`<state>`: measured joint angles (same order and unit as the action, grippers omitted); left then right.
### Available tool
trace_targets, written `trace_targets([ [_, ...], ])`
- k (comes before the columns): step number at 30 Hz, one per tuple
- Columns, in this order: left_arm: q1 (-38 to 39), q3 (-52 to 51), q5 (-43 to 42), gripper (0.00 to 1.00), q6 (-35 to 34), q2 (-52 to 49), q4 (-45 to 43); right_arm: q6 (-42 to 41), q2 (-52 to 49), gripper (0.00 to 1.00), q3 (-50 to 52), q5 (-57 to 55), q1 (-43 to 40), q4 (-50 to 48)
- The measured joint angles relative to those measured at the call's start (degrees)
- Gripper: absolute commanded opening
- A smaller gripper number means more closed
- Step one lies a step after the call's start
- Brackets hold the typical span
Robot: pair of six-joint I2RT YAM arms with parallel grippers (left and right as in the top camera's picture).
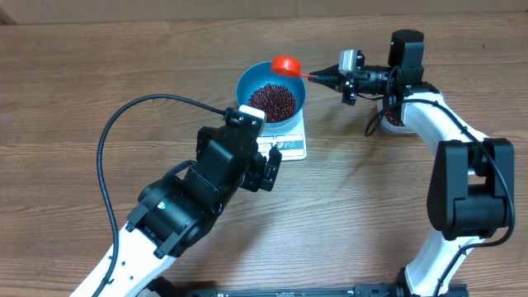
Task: Scoop item into bowl and weigh 150g on scale
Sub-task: 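Tilt the scoop to pour the beans into the blue bowl, then raise the empty scoop and move it back right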
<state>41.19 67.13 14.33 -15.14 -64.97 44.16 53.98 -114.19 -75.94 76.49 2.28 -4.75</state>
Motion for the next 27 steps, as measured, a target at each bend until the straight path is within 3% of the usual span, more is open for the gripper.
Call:
trace_targets([
  [7,0.0,0.0,0.0,0.99,0.0,0.0,0.0,-8.9,0.0,0.04,0.0,6.2,0.0,-0.1],
  [13,0.0,0.0,0.0,0.99,0.0,0.0,0.0,-24.1,0.0,0.04,0.0,7.9,-0.1,-8.4],
  [17,0.0,0.0,0.0,0.99,0.0,0.0,0.0,-38.1,0.0,0.04,0.1,7.6,-0.4,-19.6],
  [22,0.0,0.0,0.0,0.99,0.0,0.0,0.0,-62.7,-0.2,0.04,0.1,5.7,-2.3,-39.4],
  [27,0.0,0.0,0.0,0.99,0.0,0.0,0.0,-83.4,-0.2,0.04,0.1,4.8,-4.9,-50.3],
])
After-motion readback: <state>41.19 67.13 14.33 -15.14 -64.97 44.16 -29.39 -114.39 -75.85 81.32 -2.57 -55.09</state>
